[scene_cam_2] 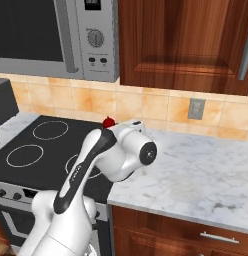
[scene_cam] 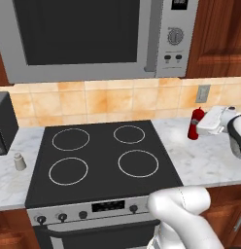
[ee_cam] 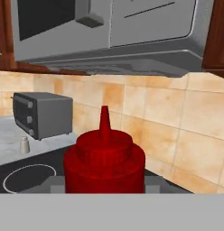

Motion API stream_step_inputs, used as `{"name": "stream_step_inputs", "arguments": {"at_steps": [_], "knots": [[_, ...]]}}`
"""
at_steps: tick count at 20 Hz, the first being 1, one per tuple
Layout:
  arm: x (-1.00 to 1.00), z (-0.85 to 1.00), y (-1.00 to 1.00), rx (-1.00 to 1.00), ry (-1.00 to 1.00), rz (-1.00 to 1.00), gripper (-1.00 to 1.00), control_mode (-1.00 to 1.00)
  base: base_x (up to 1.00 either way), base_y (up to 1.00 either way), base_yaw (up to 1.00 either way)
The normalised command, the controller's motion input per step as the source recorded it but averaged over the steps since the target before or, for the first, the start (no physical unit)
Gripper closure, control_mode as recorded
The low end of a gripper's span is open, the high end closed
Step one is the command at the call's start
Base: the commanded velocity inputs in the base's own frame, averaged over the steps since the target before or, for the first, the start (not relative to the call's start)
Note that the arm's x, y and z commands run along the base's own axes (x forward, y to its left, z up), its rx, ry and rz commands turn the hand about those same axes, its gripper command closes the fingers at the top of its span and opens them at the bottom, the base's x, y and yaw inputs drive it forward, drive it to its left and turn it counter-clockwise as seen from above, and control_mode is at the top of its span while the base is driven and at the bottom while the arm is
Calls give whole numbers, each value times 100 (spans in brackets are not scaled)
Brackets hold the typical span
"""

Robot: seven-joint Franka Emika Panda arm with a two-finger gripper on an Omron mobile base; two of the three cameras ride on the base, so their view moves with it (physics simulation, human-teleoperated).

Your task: Collect the paprika, ketchup, and shaker from the cabinet and place them next to the stove.

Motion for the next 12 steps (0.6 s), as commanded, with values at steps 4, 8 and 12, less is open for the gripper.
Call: {"name": "stream_step_inputs", "arguments": {"at_steps": [4, 8, 12], "knots": [[25, -21, -16, 0, 0, 5, 100, -100, 0, 0, 0], [31, -25, -24, 0, 0, 8, 100, -100, 0, 0, 0], [40, -20, -15, 0, 0, 8, 100, -100, 0, 0, 0]]}}
